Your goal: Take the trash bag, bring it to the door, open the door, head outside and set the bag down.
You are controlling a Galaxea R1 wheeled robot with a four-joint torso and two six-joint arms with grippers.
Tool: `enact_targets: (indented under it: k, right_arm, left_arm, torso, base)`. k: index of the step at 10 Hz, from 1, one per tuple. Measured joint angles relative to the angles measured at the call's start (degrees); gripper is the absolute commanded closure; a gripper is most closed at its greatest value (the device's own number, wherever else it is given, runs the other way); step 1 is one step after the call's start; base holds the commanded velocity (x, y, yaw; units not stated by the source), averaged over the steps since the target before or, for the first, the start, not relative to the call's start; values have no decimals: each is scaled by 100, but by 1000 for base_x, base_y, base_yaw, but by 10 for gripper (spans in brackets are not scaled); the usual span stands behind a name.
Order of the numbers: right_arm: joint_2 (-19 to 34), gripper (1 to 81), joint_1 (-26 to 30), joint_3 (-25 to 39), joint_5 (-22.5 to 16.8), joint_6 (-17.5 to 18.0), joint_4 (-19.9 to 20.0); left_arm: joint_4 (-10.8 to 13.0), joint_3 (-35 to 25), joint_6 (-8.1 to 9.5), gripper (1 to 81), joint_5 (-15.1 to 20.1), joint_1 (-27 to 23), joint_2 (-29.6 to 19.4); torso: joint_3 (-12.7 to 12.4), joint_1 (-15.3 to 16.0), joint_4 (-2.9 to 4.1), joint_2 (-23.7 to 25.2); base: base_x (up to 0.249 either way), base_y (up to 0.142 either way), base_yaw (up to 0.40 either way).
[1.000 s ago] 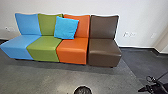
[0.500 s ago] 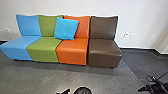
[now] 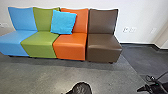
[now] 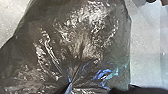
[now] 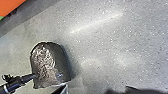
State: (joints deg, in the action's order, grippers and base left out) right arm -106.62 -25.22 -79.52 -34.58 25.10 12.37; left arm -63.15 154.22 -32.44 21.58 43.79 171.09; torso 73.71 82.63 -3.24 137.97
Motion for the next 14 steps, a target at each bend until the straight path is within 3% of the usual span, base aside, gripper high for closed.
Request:
enact_targets:
  k: [2, 8, 11, 14]
  right_arm:
    - [-20, 10, -7, 0, 0, 0, -4]
    - [-20, 10, 6, -2, 2, 0, 5]
    - [-73, 10, 11, -9, 9, 0, 0]
    - [-94, 10, -22, -11, 5, 0, 0]
  left_arm:
    - [0, 22, 0, 10, 2, 41, -30]
    - [-5, 77, 0, 10, 196, 65, -28]
    - [-50, 63, -6, 10, 391, 50, -17]
    - [-121, 94, -24, 10, 435, 85, -28]
  torso:
    - [304, 223, -18, 348]
    - [393, 960, -18, 1430]
    - [395, 1342, -18, 1497]
    - [398, 1401, -18, 1543]
  base:
    - [0, 0, 0]
    - [0, 0, 0]
    - [0, 0, 0]
    - [0, 0, 0]
